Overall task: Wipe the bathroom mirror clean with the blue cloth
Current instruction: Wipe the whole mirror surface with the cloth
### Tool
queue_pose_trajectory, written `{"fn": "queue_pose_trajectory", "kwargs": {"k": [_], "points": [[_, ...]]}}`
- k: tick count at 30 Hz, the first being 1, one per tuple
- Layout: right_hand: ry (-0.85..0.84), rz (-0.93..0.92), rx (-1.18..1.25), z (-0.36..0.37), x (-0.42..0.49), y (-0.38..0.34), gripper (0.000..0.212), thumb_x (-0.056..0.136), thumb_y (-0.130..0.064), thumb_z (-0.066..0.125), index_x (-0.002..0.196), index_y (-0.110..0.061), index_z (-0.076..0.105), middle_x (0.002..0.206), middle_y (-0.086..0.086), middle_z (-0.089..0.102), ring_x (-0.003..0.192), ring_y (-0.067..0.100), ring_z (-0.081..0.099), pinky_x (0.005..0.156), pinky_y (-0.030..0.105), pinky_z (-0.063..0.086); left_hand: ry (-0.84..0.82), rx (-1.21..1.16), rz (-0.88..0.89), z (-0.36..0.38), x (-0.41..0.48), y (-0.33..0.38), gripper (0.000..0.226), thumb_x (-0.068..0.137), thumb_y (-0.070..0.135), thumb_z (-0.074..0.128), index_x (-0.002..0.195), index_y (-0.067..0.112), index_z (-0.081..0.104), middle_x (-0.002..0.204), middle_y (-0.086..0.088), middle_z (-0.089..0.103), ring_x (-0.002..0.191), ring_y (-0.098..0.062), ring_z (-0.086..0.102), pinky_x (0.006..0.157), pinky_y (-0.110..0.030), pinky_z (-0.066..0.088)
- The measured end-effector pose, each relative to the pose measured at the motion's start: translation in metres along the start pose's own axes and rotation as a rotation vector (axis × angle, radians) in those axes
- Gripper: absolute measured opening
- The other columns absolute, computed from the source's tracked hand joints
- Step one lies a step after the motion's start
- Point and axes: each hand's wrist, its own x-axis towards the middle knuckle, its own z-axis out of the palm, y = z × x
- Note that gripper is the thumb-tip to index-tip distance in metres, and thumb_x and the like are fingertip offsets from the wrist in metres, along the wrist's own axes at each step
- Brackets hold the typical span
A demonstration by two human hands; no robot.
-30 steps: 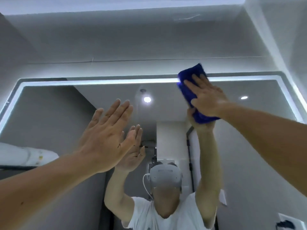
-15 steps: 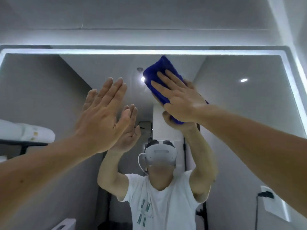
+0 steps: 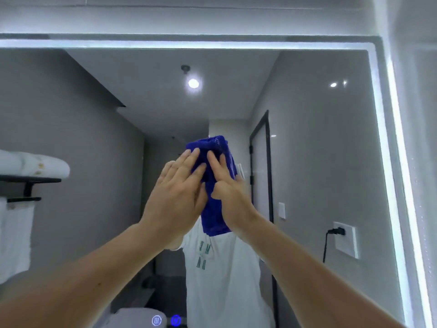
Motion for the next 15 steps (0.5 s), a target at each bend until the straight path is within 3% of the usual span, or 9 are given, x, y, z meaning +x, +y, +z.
{"fn": "queue_pose_trajectory", "kwargs": {"k": [1, 3, 6, 9, 12, 15], "points": [[0.003, 0.029, 0.171, -0.003, -0.001, -0.004, 0.061, 0.096, -0.009, 0.029, 0.151, -0.033, 0.026, 0.155, -0.020, 0.028, 0.137, -0.006, 0.028, 0.117, 0.029, 0.024, -0.002, 0.043, 0.015, -0.001, 0.004, 0.006, 0.044, 0.100, 0.024, 0.044, 0.137, 0.003, 0.054, 0.151, -0.017, 0.043, 0.142, -0.031, 0.039, 0.115, -0.051, 0.034], [0.000, 0.058, 0.376, -0.011, -0.002, -0.007, 0.047, 0.101, -0.019, 0.030, 0.146, -0.032, 0.038, 0.144, -0.020, 0.046, 0.131, -0.004, 0.041, 0.113, 0.027, 0.032, -0.013, 0.113, 0.031, 0.002, 0.013, 0.021, 0.046, 0.097, 0.018, 0.053, 0.138, -0.002, 0.052, 0.150, -0.021, 0.043, 0.140, -0.033, 0.042, 0.115, -0.048, 0.035], [0.028, 0.053, 0.526, -0.032, -0.002, -0.008, 0.039, 0.098, -0.025, 0.034, 0.133, -0.026, 0.051, 0.132, -0.008, 0.061, 0.125, 0.007, 0.053, 0.111, 0.035, 0.034, -0.131, 0.145, -0.086, 0.017, 0.021, 0.050, 0.060, 0.105, 0.026, 0.029, 0.155, -0.001, 0.012, 0.163, -0.020, 0.009, 0.153, -0.029, 0.004, 0.125, -0.041, 0.007], [0.126, 0.055, 0.433, -0.049, 0.001, -0.013, 0.046, 0.077, -0.026, 0.046, 0.121, -0.020, 0.059, 0.115, -0.002, 0.070, 0.111, 0.012, 0.064, 0.103, 0.037, 0.044, -0.149, 0.056, -0.376, 0.035, 0.029, 0.077, 0.064, 0.105, 0.032, 0.014, 0.153, 0.004, -0.017, 0.161, -0.016, -0.022, 0.149, -0.029, -0.021, 0.121, -0.040, -0.013], [0.322, 0.042, 0.200, -0.060, 0.012, -0.011, 0.045, 0.070, -0.029, 0.045, 0.110, -0.026, 0.066, 0.104, -0.010, 0.072, 0.102, 0.008, 0.065, 0.099, 0.043, 0.049, -0.016, -0.041, -0.583, 0.052, 0.038, 0.094, 0.075, 0.089, 0.045, -0.012, 0.151, 0.006, -0.024, 0.159, -0.011, -0.030, 0.147, -0.025, -0.028, 0.120, -0.038, -0.018], [0.399, -0.031, 0.092, -0.072, 0.016, -0.002, 0.040, 0.073, -0.037, 0.043, 0.110, -0.042, 0.058, 0.110, -0.019, 0.064, 0.111, 0.003, 0.057, 0.101, 0.045, 0.047, 0.101, -0.050, -0.590, 0.062, 0.041, 0.095, 0.073, 0.097, 0.046, 0.005, 0.153, 0.005, -0.018, 0.162, -0.012, -0.023, 0.149, -0.024, -0.022, 0.123, -0.042, -0.008]]}}
